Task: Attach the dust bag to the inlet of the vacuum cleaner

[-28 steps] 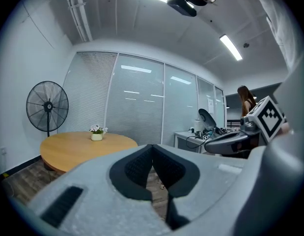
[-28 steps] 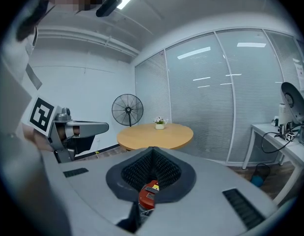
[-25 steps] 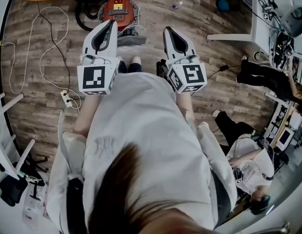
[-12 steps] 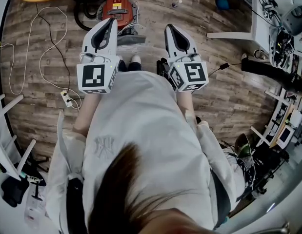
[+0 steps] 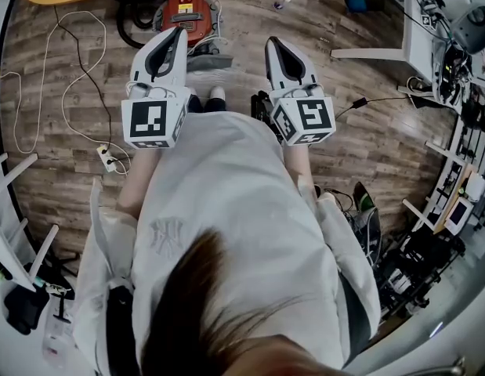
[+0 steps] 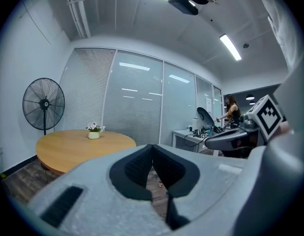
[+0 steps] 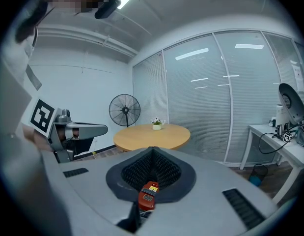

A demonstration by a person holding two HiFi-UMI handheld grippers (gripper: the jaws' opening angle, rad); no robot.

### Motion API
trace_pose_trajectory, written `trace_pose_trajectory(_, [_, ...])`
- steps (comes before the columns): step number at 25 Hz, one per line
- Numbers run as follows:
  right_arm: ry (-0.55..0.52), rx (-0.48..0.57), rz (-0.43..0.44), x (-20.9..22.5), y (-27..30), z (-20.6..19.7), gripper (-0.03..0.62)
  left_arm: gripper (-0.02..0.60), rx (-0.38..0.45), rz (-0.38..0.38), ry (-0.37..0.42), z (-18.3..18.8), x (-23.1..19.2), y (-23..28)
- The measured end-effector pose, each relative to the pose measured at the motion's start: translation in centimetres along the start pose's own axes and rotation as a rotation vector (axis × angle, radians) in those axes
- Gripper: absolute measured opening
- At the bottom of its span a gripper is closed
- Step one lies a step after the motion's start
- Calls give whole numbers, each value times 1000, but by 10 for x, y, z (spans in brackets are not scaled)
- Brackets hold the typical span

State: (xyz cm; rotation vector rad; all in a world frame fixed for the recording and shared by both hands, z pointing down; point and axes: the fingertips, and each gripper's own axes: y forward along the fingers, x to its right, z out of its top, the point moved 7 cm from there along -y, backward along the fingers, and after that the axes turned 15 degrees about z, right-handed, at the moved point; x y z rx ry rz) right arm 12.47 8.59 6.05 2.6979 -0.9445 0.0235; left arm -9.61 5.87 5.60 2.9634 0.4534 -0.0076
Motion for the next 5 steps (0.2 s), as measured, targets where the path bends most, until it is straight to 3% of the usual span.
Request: trace_pose_trajectory(5, [0,3,-4,1,-2,0,2,17,-13,-11,6,-2,2,1])
